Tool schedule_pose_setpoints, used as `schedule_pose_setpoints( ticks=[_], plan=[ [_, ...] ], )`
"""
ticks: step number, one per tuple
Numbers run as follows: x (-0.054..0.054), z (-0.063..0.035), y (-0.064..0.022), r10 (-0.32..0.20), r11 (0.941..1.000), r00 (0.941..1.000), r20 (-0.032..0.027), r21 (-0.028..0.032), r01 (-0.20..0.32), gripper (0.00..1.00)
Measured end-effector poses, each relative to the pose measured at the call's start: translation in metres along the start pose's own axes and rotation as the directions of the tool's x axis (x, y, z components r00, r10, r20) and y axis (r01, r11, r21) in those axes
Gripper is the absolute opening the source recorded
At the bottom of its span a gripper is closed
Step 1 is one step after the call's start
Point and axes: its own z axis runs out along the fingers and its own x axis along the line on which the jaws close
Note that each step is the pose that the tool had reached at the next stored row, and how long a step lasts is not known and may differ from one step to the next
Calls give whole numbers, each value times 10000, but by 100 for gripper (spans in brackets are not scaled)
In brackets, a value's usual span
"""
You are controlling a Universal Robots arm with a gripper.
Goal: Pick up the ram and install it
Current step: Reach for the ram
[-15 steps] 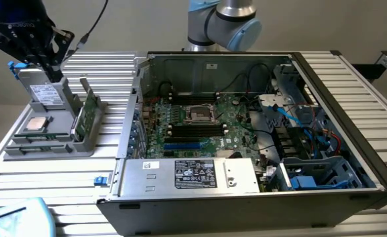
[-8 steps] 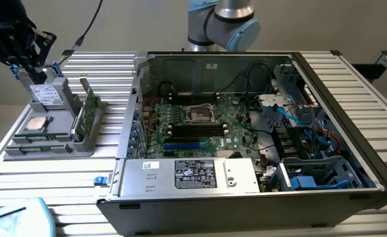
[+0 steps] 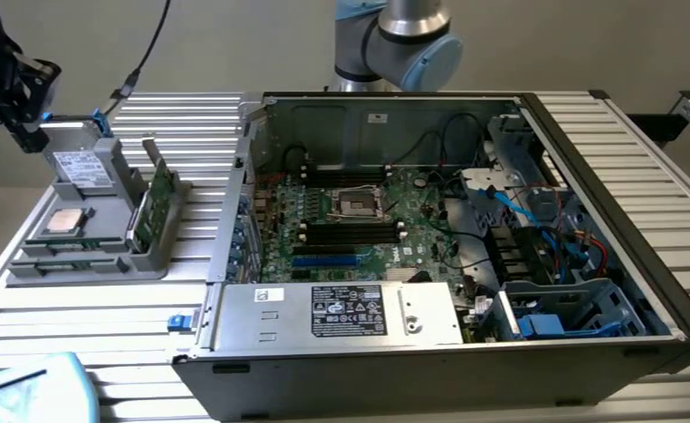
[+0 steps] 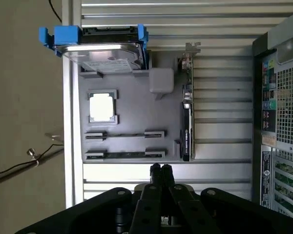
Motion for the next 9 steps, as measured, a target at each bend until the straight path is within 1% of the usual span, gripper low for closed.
schedule_pose_setpoints(
  ticks=[3,4,9],
  plan=[
    [133,6,-8,3,10000,10000,-43,1,-3,11],
    [149,7,-9,-3,10000,10000,-53,-1,3,11],
    [149,6,-10,-8,10000,10000,-55,0,8,11]
  ],
)
